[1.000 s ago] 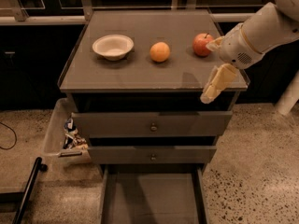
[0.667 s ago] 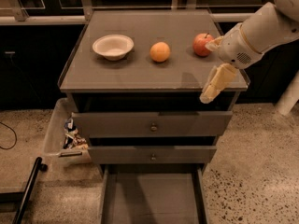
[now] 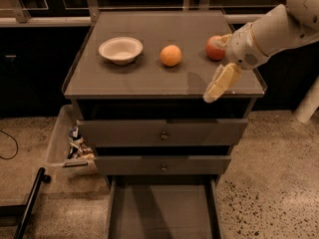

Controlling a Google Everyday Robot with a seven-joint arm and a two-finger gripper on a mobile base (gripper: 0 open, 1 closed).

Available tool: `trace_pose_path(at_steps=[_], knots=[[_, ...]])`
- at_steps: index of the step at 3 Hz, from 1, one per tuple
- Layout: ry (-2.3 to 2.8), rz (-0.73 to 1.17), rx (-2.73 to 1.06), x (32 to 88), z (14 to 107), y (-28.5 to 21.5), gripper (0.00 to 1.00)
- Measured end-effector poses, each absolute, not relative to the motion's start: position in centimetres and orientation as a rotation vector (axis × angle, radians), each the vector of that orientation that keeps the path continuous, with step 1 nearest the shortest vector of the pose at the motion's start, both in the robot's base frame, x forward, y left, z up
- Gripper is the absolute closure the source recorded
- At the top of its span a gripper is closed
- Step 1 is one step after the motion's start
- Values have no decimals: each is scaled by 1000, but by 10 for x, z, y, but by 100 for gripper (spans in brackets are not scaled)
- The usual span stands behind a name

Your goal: Place orange into bottom drawer

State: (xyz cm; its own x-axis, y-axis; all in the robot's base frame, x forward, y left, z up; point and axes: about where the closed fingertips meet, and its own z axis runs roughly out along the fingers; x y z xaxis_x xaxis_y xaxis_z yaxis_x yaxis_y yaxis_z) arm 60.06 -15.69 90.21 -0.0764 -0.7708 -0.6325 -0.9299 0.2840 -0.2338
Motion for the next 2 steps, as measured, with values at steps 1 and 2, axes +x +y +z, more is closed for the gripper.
trace_pose_path(at_steps=[1,2], knots=[[1783,365,-1495,620,911,-149,0],[1716,432,-1449,644,913,-143,0]])
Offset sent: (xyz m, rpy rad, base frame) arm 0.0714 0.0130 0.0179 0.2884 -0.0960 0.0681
